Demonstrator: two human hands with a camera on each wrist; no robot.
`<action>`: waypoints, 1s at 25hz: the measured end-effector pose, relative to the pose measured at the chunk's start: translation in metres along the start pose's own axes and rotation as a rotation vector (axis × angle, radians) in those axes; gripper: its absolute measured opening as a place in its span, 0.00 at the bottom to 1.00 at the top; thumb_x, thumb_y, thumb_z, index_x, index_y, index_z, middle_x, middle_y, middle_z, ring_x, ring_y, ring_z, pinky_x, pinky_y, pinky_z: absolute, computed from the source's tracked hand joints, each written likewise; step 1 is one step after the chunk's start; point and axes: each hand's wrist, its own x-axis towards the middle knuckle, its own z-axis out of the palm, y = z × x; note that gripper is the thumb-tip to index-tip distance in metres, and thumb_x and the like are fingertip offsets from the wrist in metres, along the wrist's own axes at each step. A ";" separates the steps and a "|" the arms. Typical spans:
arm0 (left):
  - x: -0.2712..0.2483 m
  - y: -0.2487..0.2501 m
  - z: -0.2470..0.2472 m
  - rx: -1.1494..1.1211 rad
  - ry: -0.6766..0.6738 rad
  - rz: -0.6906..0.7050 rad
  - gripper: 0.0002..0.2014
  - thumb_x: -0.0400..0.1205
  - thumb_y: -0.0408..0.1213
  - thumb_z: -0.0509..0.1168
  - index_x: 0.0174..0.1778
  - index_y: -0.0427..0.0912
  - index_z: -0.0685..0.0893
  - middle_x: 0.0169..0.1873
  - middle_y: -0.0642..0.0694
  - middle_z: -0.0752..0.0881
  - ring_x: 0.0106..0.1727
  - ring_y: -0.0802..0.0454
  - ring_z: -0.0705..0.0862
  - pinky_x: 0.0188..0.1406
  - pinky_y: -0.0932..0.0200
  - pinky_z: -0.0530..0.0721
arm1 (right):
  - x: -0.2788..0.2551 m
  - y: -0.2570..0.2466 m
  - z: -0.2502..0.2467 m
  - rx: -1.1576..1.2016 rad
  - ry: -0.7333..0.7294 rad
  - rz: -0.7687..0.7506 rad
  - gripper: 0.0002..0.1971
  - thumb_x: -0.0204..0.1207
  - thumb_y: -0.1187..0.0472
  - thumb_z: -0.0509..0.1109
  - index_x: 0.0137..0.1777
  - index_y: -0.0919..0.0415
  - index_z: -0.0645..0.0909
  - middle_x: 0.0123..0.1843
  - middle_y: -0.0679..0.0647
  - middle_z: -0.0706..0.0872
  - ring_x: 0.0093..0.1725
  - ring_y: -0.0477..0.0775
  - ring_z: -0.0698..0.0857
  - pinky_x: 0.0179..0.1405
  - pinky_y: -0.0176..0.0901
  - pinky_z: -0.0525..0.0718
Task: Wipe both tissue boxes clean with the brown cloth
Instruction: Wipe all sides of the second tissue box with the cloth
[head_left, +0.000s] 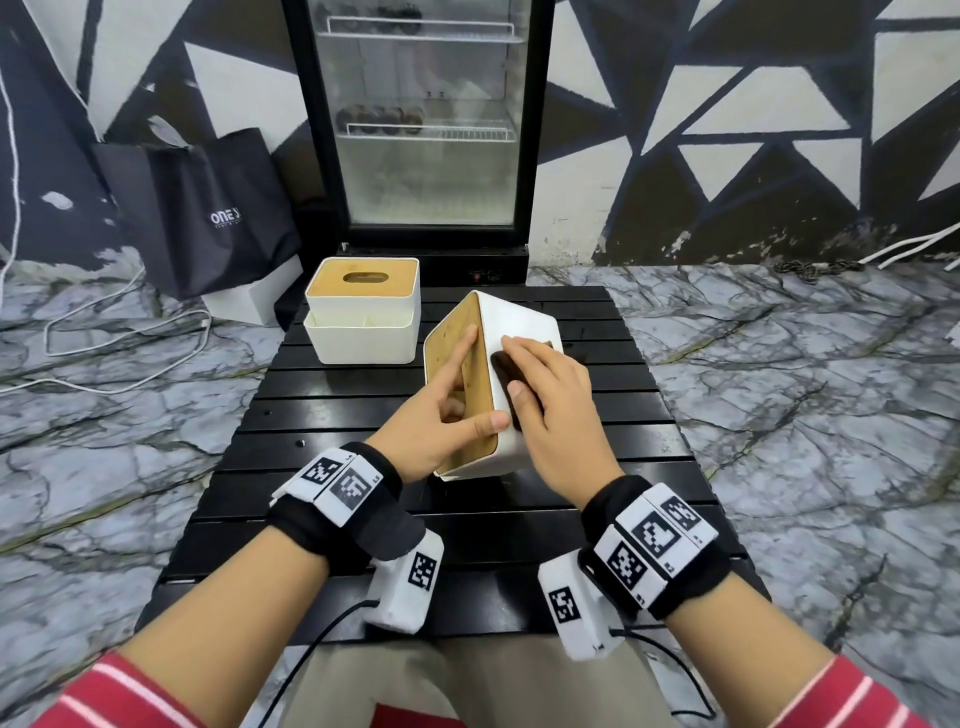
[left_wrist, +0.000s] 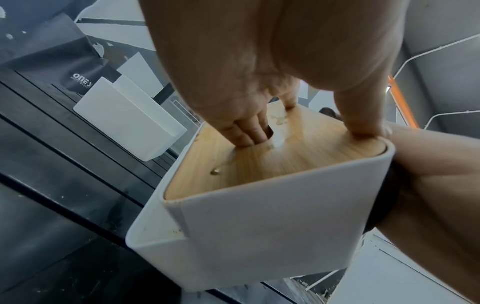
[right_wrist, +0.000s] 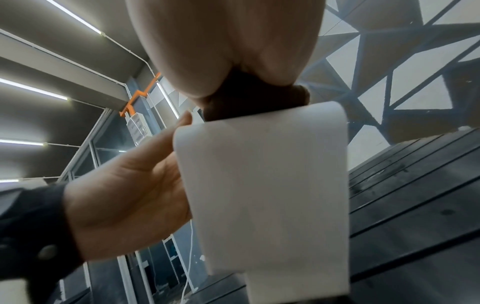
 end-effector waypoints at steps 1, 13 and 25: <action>0.000 0.000 0.001 -0.003 -0.006 0.000 0.44 0.76 0.37 0.71 0.75 0.69 0.46 0.59 0.61 0.78 0.51 0.50 0.83 0.52 0.70 0.81 | -0.003 0.003 -0.002 0.000 0.001 -0.004 0.23 0.78 0.58 0.52 0.74 0.54 0.69 0.71 0.51 0.73 0.69 0.50 0.64 0.70 0.32 0.55; -0.006 0.006 0.005 0.048 -0.048 0.013 0.46 0.68 0.44 0.73 0.73 0.74 0.51 0.60 0.51 0.77 0.47 0.49 0.81 0.56 0.54 0.83 | 0.004 0.017 -0.014 0.006 0.053 -0.010 0.22 0.78 0.60 0.55 0.72 0.55 0.71 0.70 0.52 0.75 0.70 0.54 0.67 0.69 0.33 0.55; -0.009 0.007 0.001 0.082 -0.054 -0.020 0.46 0.62 0.54 0.73 0.69 0.79 0.51 0.64 0.40 0.76 0.50 0.35 0.82 0.59 0.49 0.82 | 0.022 0.008 -0.008 0.022 0.107 -0.040 0.21 0.78 0.62 0.56 0.70 0.58 0.73 0.69 0.54 0.77 0.68 0.49 0.68 0.70 0.34 0.56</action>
